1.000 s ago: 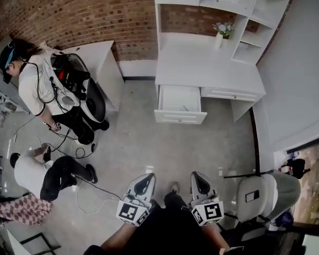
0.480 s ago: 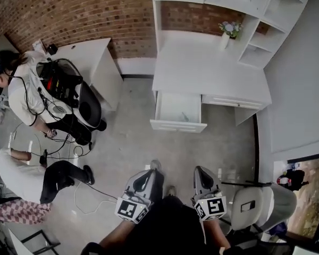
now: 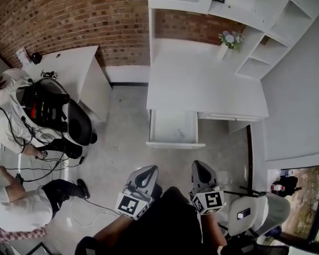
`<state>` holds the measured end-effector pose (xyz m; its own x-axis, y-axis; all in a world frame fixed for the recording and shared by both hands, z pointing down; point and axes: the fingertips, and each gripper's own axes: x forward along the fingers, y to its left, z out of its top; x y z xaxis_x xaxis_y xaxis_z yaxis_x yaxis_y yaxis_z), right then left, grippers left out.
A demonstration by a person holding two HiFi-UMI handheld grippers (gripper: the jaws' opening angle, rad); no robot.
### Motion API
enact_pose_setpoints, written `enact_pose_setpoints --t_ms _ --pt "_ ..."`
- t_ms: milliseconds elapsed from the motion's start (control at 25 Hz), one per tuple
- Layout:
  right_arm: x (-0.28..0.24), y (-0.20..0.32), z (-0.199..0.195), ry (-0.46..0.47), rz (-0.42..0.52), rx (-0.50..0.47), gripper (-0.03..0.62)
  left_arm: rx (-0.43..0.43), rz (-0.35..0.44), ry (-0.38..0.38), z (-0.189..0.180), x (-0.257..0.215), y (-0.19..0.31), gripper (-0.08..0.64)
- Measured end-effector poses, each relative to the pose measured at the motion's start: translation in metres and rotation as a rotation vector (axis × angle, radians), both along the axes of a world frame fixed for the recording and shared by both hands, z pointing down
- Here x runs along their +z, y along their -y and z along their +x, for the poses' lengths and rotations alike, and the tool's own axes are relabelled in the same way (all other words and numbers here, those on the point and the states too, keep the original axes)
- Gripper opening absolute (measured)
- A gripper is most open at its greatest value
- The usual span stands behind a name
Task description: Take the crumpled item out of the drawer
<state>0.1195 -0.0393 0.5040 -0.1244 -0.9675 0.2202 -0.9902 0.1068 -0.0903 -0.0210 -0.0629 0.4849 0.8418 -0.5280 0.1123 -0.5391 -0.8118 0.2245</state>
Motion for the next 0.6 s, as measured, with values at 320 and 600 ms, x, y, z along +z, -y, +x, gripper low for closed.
enact_pose_setpoints --t_ms 320,600 --pt "0.018 0.098 0.047 -0.051 -0.099 -0.032 0.014 -0.017 -0.035 0.015 0.033 -0.001 0.063 0.025" --pt "0.103 0.177 0.068 -0.102 -0.282 -0.161 0.014 -0.099 -0.068 0.004 0.059 0.003 0.129 0.025"
